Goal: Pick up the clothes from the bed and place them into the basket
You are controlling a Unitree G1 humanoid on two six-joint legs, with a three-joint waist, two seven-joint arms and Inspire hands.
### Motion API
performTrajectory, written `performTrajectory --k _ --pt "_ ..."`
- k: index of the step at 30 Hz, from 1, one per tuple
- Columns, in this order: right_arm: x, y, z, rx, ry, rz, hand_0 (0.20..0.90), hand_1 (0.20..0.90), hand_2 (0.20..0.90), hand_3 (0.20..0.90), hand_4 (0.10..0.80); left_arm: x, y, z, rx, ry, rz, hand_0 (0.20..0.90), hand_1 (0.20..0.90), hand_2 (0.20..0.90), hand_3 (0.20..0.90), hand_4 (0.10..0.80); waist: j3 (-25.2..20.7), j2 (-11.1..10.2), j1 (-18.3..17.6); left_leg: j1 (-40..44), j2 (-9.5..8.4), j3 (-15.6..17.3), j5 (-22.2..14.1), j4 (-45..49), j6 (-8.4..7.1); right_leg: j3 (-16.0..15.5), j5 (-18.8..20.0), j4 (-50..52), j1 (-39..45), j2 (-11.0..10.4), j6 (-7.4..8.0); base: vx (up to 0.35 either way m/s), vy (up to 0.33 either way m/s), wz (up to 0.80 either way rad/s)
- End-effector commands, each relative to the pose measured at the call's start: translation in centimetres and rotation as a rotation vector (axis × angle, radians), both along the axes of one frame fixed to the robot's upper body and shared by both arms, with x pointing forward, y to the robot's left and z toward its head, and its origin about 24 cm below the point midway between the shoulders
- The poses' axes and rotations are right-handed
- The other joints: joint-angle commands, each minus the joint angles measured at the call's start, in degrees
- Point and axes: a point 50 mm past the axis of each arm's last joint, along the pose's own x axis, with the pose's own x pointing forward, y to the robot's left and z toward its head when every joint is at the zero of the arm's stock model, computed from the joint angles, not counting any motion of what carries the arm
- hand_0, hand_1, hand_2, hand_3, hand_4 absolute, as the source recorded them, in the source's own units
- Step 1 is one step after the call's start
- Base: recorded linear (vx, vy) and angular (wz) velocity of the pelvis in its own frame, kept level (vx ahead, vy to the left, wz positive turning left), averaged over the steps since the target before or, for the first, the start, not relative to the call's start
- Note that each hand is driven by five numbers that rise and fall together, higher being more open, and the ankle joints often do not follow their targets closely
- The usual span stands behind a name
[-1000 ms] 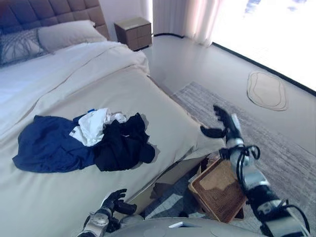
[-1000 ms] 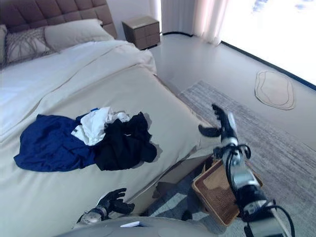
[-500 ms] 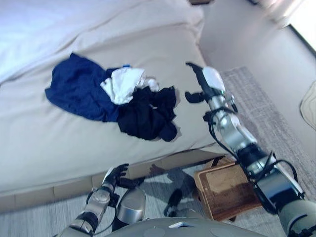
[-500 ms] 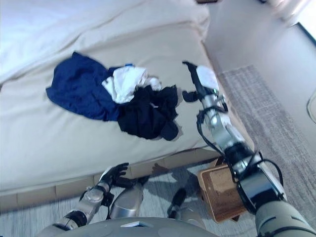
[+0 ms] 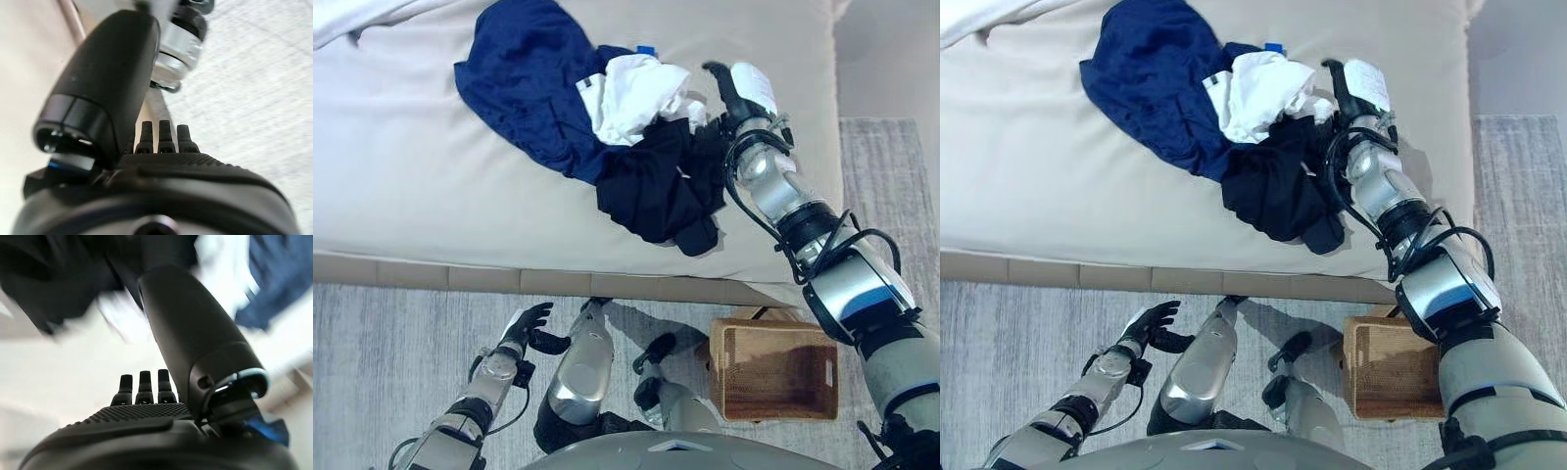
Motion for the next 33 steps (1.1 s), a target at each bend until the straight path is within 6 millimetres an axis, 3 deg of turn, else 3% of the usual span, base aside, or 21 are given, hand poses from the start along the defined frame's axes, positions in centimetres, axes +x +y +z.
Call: performTrajectory --k 1,5,12,13,15,18,20,21,23,24,27,30,33 --pt "0.5 1.1 2.1 -0.049 0.093 0.059 0.900 0.900 0.900 0.900 0.800 -1.3 0.5 -0.3 -0.003 0.013 -0.026 0.900 0.900 0.900 0.900 0.800 -0.6 -0.4 0.1 0.2 0.06 4.2 -2.8 -0.3 4.31 4.3 -2.2 10.5 -1.4 -4.4 1.90 -0.013 0.011 0.11" --pt "0.3 1.4 -0.5 -0.042 0.305 0.076 0.900 0.900 0.900 0.900 0.800 -0.5 0.2 0.2 -0.018 -0.018 -0.042 0.900 0.900 0.900 0.900 0.800 1.0 0.0 0.8 -0.4 -0.08 3.5 -2.4 -0.4 4.01 3.8 -2.7 11.1 -2.3 -4.3 1.92 -0.016 0.019 0.03" --pt "0.9 1.6 -0.4 0.001 0.288 0.033 0.900 0.900 0.900 0.900 0.800 0.8 -1.9 0.8 -0.090 -0.104 -0.050 0.900 0.900 0.900 0.900 0.800 4.1 2.1 2.3 -3.8 -0.20 2.5 -0.7 -0.2 3.53 2.5 -3.3 12.0 -5.5 -3.7 1.65 -0.051 0.034 0.01" --pt "1.0 1.5 -0.2 0.016 0.272 0.019 0.582 0.582 0.582 0.529 0.429 1.0 -2.2 0.9 -0.100 -0.114 -0.049 0.900 0.900 0.900 0.900 0.800 4.1 2.4 2.4 -4.7 -0.19 2.3 -0.5 -0.2 3.55 2.3 -3.3 12.2 -6.4 -3.6 1.54 -0.069 0.004 0.02" --pt "1.1 1.5 0.7 0.060 0.170 -0.005 0.300 0.300 0.300 0.200 0.100 1.1 -2.7 1.0 -0.116 -0.133 -0.042 0.900 0.900 0.900 0.900 0.800 4.1 2.9 2.5 -6.7 -0.20 2.0 0.1 -0.2 3.55 2.1 -3.3 12.6 -8.4 -3.5 1.39 -0.069 0.001 0.03" --pt "1.3 2.1 2.6 0.117 -0.017 0.007 0.300 0.300 0.300 0.200 0.100 0.9 -3.0 0.9 -0.116 -0.135 -0.031 0.900 0.900 0.900 0.900 0.800 4.1 3.0 2.1 -6.7 0.31 2.1 -1.1 -0.8 3.39 2.8 -4.9 13.6 -9.2 -3.2 1.71 -0.031 -0.029 0.08" --pt "1.1 3.2 5.2 0.211 -0.205 0.037 0.300 0.300 0.300 0.200 0.100 0.9 -3.1 0.8 -0.110 -0.136 -0.018 0.900 0.900 0.900 0.900 0.800 4.1 3.2 1.6 -7.8 0.11 2.0 0.3 -0.5 3.49 2.4 -3.2 13.5 -10.3 -3.2 1.63 -0.084 0.023 0.05" --pt "0.1 4.4 8.1 0.262 -0.445 0.095 0.300 0.300 0.300 0.200 0.100 0.6 -3.0 0.6 -0.103 -0.131 0.003 0.900 0.900 0.900 0.900 0.800 4.1 2.9 0.8 -7.0 0.48 2.4 0.1 -0.7 3.40 2.8 -3.2 13.8 -10.1 -3.1 1.70 0.000 0.000 0.00" --pt "-0.9 4.9 10.3 0.298 -0.597 0.124 0.300 0.300 0.300 0.200 0.100 0.2 -2.9 0.4 -0.096 -0.125 0.026 0.900 0.900 0.900 0.900 0.800 4.1 2.5 -0.1 -6.0 0.81 2.9 -0.3 -0.9 3.37 3.4 -3.3 13.8 -9.6 -3.0 1.81 0.000 0.000 0.00" --pt "-2.3 5.1 12.5 0.292 -0.785 0.162 0.300 0.300 0.300 0.200 0.100 -0.2 -2.6 0.1 -0.086 -0.117 0.046 0.900 0.900 0.900 0.900 0.800 4.1 2.1 -1.0 -4.6 1.09 3.5 -0.7 -1.2 3.42 4.0 -3.4 13.8 -8.8 -2.9 1.92 -0.029 -0.001 -0.08" --pt "-6.1 4.5 17.0 0.285 -1.111 0.186 0.300 0.300 0.300 0.200 0.100 -1.5 -1.9 -0.6 -0.061 -0.076 0.072 0.900 0.900 0.900 0.900 0.800 2.9 1.2 -3.0 -0.7 1.44 5.3 -1.7 -2.2 3.65 6.0 -3.8 12.5 -5.9 -2.3 2.14 0.008 0.004 -0.24" --pt "-9.1 3.1 19.4 0.220 -1.334 0.151 0.300 0.300 0.300 0.200 0.100 -2.9 -1.0 -1.2 -0.038 -0.022 0.070 0.900 0.900 0.900 0.900 0.800 -0.8 0.5 -5.0 2.3 1.79 6.8 -2.8 -3.2 3.99 7.3 -3.9 11.3 -3.8 -2.0 2.34 0.100 0.001 -0.23" --pt "-11.0 1.5 20.6 0.166 -1.414 0.111 0.300 0.300 0.300 0.200 0.100 -4.2 -0.3 -1.7 -0.023 0.031 0.072 0.900 0.900 0.900 0.900 0.800 -4.5 0.0 -6.8 5.0 1.79 7.9 -3.6 -3.7 4.29 8.3 -3.7 10.1 -1.8 -1.9 2.52 0.115 -0.002 -0.27"
